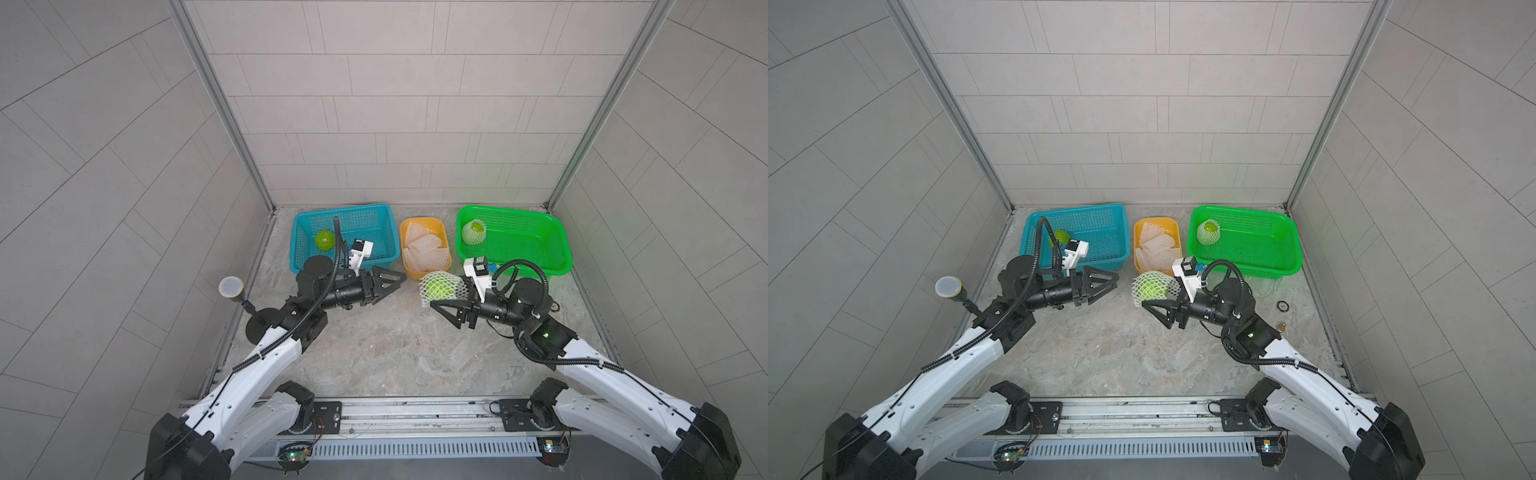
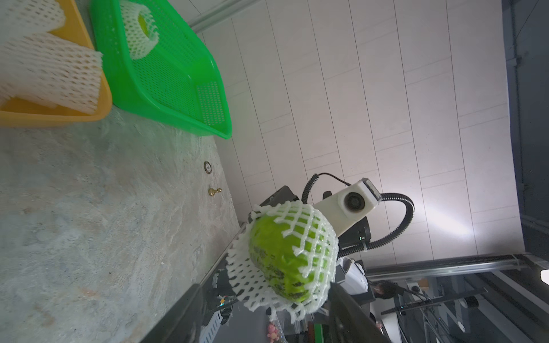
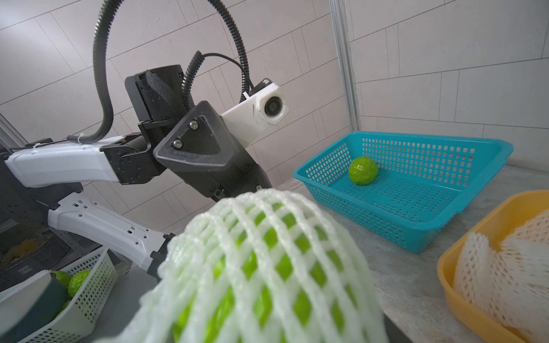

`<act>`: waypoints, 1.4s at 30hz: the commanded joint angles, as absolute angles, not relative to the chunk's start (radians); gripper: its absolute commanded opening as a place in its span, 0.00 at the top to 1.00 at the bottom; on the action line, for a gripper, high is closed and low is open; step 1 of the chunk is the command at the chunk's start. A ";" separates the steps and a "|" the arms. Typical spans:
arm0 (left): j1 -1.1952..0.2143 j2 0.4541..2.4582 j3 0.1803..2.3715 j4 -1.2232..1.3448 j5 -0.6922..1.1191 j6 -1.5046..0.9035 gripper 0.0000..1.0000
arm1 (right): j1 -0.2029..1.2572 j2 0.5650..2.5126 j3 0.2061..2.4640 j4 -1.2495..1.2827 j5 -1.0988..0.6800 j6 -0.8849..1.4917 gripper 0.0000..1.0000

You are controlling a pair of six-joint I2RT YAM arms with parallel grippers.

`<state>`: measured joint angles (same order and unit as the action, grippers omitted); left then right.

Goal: Sleeve custard apples in foam nets
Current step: Adjust the foam net on the custard apple, then place the custard apple in the basket.

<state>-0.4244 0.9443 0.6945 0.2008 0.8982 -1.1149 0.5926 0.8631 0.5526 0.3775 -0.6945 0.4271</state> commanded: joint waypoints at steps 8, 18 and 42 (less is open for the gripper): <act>-0.382 0.899 0.649 0.166 0.860 -1.066 0.21 | 0.548 0.836 0.606 0.255 -0.640 0.375 0.20; -0.384 0.932 0.645 0.131 0.832 -1.015 0.17 | 0.387 0.898 0.682 0.170 -0.539 0.396 0.20; -0.385 0.949 0.601 0.180 0.834 -1.046 0.16 | -0.138 1.554 0.946 0.399 -0.497 0.669 0.21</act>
